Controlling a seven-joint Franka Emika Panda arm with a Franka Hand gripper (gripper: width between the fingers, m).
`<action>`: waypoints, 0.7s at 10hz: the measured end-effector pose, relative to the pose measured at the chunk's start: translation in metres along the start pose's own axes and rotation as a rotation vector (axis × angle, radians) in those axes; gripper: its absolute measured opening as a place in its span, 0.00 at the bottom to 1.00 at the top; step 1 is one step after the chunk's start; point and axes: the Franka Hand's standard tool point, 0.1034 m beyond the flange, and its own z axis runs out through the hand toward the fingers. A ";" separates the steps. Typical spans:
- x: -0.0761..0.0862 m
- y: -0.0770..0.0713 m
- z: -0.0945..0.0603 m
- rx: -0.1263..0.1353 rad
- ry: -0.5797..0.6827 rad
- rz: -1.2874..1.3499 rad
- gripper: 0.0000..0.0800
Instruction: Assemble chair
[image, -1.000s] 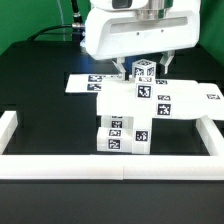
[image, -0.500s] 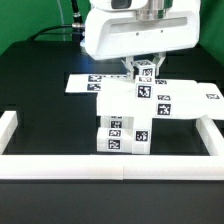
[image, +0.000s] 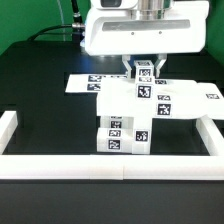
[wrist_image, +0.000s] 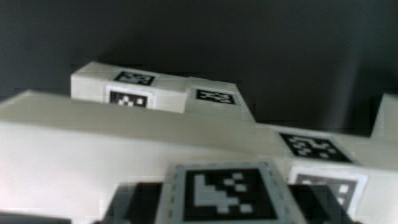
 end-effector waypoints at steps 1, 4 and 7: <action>0.000 0.000 0.000 0.011 -0.001 0.124 0.34; 0.000 -0.002 0.000 0.022 -0.004 0.413 0.34; 0.000 -0.004 0.001 0.030 -0.009 0.652 0.34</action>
Offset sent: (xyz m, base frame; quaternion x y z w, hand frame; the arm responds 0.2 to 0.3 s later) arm -0.0011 0.0004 -0.0033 -0.0120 -0.0195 0.2502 0.9679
